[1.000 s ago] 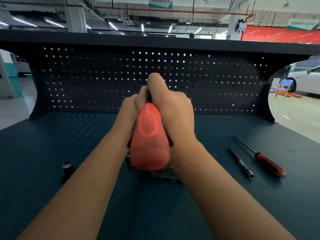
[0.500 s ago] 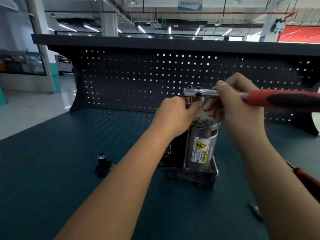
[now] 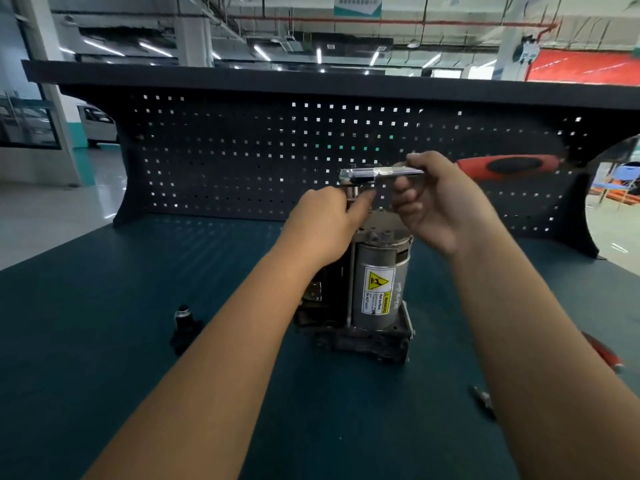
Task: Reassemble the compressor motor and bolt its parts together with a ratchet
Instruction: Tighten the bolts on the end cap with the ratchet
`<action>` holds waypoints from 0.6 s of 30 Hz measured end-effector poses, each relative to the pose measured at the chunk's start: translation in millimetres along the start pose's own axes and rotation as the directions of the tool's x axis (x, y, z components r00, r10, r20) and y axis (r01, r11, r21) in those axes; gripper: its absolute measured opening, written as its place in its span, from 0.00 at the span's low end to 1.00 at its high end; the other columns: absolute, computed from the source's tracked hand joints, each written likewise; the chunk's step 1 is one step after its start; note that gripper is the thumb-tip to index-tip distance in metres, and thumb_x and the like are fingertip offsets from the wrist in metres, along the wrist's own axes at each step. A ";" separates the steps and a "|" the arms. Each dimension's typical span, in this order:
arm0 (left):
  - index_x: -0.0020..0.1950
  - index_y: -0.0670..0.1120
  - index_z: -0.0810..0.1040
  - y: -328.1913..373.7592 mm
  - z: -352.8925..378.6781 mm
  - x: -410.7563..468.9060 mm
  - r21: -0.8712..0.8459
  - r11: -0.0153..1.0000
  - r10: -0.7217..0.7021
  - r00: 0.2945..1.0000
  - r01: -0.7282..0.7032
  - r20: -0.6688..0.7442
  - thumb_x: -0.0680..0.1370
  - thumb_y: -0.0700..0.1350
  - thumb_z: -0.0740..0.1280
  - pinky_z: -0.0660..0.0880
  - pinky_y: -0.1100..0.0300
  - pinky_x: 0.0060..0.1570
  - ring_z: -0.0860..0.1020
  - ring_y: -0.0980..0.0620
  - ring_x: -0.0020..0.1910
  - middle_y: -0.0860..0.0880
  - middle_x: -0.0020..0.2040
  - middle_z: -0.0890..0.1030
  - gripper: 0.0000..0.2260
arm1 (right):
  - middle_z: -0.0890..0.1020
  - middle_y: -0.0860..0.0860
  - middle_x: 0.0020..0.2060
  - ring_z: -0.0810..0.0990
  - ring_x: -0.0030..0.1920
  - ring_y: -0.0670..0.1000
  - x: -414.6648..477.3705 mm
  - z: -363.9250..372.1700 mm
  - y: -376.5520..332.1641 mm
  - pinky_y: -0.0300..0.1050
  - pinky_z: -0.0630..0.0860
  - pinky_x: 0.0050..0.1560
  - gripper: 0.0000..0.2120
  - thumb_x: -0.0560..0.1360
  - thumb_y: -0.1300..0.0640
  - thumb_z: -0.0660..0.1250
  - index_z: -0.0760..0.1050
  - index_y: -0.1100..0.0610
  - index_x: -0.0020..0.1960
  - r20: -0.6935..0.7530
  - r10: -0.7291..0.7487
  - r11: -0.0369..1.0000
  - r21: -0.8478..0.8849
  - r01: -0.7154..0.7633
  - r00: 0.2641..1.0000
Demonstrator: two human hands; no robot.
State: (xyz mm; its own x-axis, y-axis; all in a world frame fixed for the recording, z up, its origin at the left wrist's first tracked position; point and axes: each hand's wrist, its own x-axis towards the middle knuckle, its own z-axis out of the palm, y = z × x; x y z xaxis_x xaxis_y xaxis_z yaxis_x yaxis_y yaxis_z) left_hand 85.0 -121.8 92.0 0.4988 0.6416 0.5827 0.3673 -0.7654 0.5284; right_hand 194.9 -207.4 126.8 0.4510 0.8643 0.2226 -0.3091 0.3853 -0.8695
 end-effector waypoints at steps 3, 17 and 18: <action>0.37 0.45 0.78 0.2 -1.0 0.9 0.042 0.999 -0.011 1.000 0.011 -0.019 0.79 0.59 0.55 0.66 0.58 0.27 0.76 0.52 0.31 0.48 0.32 0.78 0.23 | 0.77 0.59 0.26 0.72 0.21 0.50 -16.2 8.3 16.9 0.38 0.66 0.20 0.13 0.78 0.60 0.59 0.65 0.55 0.35 0.037 -0.437 0.830 -0.367 0.419 0.899; 0.46 0.43 0.80 -0.8 -6.6 2.0 0.063 0.996 0.053 0.998 -0.055 0.039 0.81 0.57 0.55 0.76 0.57 0.40 0.79 0.49 0.40 0.45 0.40 0.82 0.22 | 0.74 0.51 0.20 0.68 0.18 0.45 -2.8 2.3 8.0 0.34 0.62 0.18 0.13 0.79 0.59 0.57 0.68 0.58 0.37 -0.035 -0.060 0.994 0.088 0.062 0.998; 0.40 0.44 0.79 -2.1 -7.1 2.5 0.053 0.997 0.050 0.998 -0.053 0.042 0.80 0.57 0.56 0.73 0.65 0.35 0.78 0.52 0.36 0.47 0.35 0.81 0.21 | 0.74 0.52 0.20 0.68 0.18 0.46 -5.1 3.1 12.0 0.34 0.62 0.18 0.13 0.79 0.60 0.57 0.67 0.58 0.37 -0.022 -0.167 0.986 0.009 0.167 0.986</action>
State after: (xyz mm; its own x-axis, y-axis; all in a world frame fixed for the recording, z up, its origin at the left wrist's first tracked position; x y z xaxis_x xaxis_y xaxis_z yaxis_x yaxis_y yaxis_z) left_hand 79.9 -118.2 96.7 0.5495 0.5995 0.5819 0.3818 -0.7997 0.4634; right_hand 186.3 -206.2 116.6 0.5144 0.7807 0.3548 -0.2372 0.5272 -0.8160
